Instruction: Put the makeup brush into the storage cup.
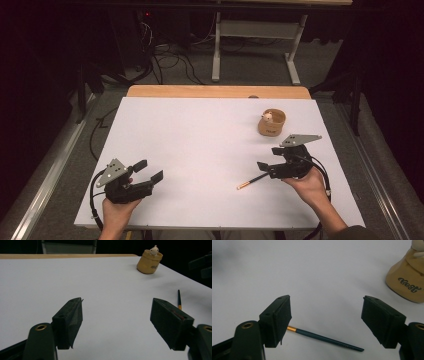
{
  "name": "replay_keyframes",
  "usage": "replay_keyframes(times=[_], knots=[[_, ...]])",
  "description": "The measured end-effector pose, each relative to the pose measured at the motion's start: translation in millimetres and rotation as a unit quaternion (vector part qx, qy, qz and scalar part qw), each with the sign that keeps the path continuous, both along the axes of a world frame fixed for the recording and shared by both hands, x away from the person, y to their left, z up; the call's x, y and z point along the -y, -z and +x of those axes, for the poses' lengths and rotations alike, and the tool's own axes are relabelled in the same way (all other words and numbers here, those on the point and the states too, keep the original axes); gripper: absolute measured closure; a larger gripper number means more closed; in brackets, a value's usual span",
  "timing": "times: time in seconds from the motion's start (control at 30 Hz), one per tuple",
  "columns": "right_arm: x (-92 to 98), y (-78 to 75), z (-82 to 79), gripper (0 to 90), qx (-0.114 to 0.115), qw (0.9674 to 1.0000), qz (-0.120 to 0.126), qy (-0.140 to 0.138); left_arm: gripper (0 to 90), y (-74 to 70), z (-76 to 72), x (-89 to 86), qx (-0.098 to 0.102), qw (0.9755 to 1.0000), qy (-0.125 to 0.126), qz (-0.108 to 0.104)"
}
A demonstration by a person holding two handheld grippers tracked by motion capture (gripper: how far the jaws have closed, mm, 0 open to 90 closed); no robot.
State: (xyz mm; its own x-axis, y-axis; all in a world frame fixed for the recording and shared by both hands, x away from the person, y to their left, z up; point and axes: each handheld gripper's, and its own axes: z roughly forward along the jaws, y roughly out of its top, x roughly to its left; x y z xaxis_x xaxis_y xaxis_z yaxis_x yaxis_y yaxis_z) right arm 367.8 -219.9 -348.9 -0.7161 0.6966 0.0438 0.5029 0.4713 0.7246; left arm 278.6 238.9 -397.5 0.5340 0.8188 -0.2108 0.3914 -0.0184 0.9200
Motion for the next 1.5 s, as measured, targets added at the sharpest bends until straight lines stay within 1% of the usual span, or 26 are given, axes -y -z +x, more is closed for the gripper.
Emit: replay_keyframes(times=[0.17,0.2,0.23,0.37,0.63,0.77,0.83,0.93,0.97,1.03,1.3,1.37,1.43,1.47,1.5], knots=[[-0.2,-2.3,0.7,26.0,-0.005,1.0,-0.007,-0.002,26.5,0.0,-0.2,-0.1,0.0,1.0,0.0,0.0],[-0.3,-2.8,0.8,26.1,-0.004,0.9999,-0.012,-0.003,26.4,-0.1,-0.2,-0.1,0.0,1.0,-0.001,0.0],[-0.7,-2.7,1.0,26.2,-0.003,0.9999,-0.011,-0.006,26.4,-0.1,-0.1,-0.1,0.0,1.0,0.0,0.0],[-1.9,-3.9,1.6,27.0,-0.006,0.9997,-0.024,-0.009,26.5,0.1,-0.1,0.1,0.0,1.0,0.0,0.0],[-4.9,-5.3,3.8,27.5,-0.023,0.9985,-0.047,-0.018,26.2,-0.5,-0.4,-0.1,0.001,1.0,0.002,-0.001],[-6.7,-5.9,5.5,27.6,-0.028,0.9974,-0.061,-0.027,26.2,-0.3,-0.4,-0.1,0.001,1.0,0.003,-0.001],[-7.3,-6.2,5.5,27.6,-0.031,0.9972,-0.062,-0.026,26.2,-0.3,-0.5,-0.2,0.001,1.0,0.002,-0.001],[-9.1,-5.9,7.2,27.7,-0.037,0.9958,-0.076,-0.035,26.2,-0.5,-0.5,-0.3,0.001,1.0,0.001,-0.001],[-9.1,-5.9,7.2,27.7,-0.037,0.9958,-0.076,-0.035,26.2,-0.5,-0.5,-0.3,0.001,1.0,0.001,-0.001],[-10.9,-5.7,8.3,27.7,-0.047,0.9943,-0.087,-0.038,26.3,-0.6,-0.6,0.0,0.003,1.0,0.001,0.0],[-14.9,-5.0,9.3,28.0,-0.057,0.991,-0.111,-0.049,26.3,-0.7,-0.9,-0.6,0.003,1.0,0.0,-0.001],[-15.9,-5.2,9.7,28.0,-0.064,0.9903,-0.112,-0.052,26.3,-0.6,-0.6,0.0,0.002,1.0,0.001,0.0],[-16.1,-5.2,9.8,28.1,-0.065,0.99,-0.113,-0.053,26.3,-0.5,-0.6,-0.2,0.002,1.0,0.001,-0.001],[-16.9,-5.6,9.8,28.3,-0.064,0.989,-0.122,-0.053,26.3,-0.5,-0.6,-0.6,0.002,1.0,0.001,-0.001],[-16.9,-5.8,10.1,28.4,-0.064,0.9887,-0.124,-0.055,26.3,-0.5,-0.7,-0.8,0.002,1.0,0.001,-0.001]])
